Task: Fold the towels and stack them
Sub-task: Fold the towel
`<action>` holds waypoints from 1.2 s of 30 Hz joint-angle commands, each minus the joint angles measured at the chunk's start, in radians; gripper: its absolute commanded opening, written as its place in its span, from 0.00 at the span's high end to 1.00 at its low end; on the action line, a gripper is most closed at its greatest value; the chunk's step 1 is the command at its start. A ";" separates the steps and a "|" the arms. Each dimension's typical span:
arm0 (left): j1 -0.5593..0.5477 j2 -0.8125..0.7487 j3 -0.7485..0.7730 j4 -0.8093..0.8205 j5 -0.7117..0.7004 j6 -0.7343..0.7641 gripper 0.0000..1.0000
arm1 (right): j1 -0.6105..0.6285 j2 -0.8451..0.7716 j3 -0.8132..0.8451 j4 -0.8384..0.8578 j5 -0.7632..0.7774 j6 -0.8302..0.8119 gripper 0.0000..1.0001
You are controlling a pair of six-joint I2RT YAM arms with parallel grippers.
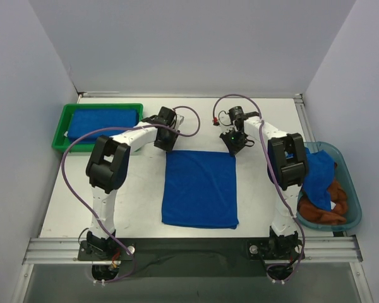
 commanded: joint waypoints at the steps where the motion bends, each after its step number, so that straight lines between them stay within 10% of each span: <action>1: -0.010 0.014 -0.044 -0.076 -0.059 0.053 0.57 | 0.000 0.032 0.004 -0.073 0.071 -0.021 0.99; 19: -0.010 0.028 -0.036 -0.097 -0.074 0.058 1.00 | -0.002 0.035 0.011 -0.072 0.090 -0.027 1.00; 36: -0.010 -0.282 -0.022 0.107 -0.218 0.086 1.00 | -0.005 -0.250 0.013 0.085 0.188 0.039 1.00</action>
